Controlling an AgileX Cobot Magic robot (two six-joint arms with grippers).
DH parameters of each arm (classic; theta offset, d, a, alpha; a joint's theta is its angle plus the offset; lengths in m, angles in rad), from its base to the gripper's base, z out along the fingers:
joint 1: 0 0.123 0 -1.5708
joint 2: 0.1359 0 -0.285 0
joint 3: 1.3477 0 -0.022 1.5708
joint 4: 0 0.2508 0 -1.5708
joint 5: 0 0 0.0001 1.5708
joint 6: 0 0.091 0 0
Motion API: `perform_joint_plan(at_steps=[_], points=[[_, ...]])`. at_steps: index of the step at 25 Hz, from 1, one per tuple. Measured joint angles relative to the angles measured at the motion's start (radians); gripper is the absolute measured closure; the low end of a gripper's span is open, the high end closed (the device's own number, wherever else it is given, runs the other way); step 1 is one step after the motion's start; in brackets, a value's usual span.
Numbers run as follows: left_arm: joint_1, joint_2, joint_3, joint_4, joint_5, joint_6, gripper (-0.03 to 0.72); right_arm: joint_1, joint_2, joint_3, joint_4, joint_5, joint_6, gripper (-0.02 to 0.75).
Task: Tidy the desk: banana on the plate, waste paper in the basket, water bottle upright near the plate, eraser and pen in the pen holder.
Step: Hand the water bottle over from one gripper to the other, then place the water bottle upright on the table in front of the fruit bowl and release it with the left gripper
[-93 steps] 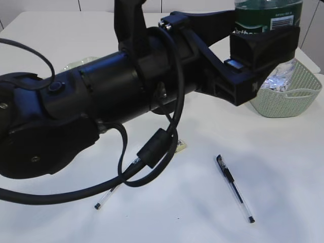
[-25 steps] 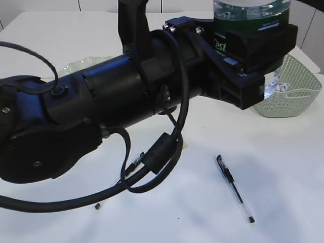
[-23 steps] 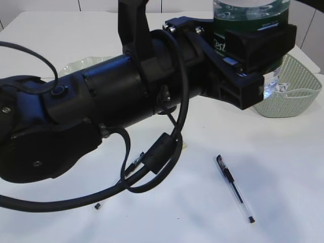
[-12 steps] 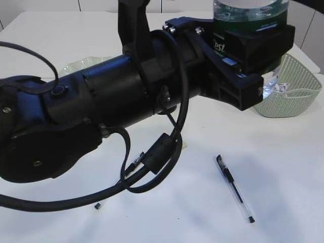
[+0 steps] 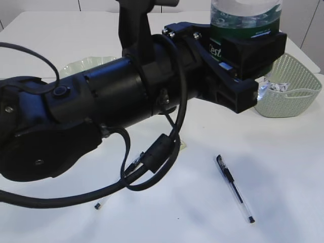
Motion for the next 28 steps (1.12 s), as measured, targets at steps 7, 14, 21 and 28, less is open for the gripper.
perform_joint_plan(at_steps=[7,14,21,28], points=[[0.025,0.003,0.0,-0.002,0.0,0.018,0.303,0.002,-0.002,0.0,-0.004,-0.015,-0.004,0.184],[0.113,0.004,0.0,-0.002,0.0,0.02,0.303,0.002,-0.002,0.0,-0.006,-0.046,-0.004,0.184],[0.222,0.004,0.0,-0.004,-0.011,0.02,0.303,0.002,-0.002,0.0,-0.006,-0.083,-0.006,0.184],[0.337,0.004,0.0,-0.006,-0.014,0.02,0.303,0.002,-0.002,0.0,-0.014,-0.087,-0.006,0.184]])
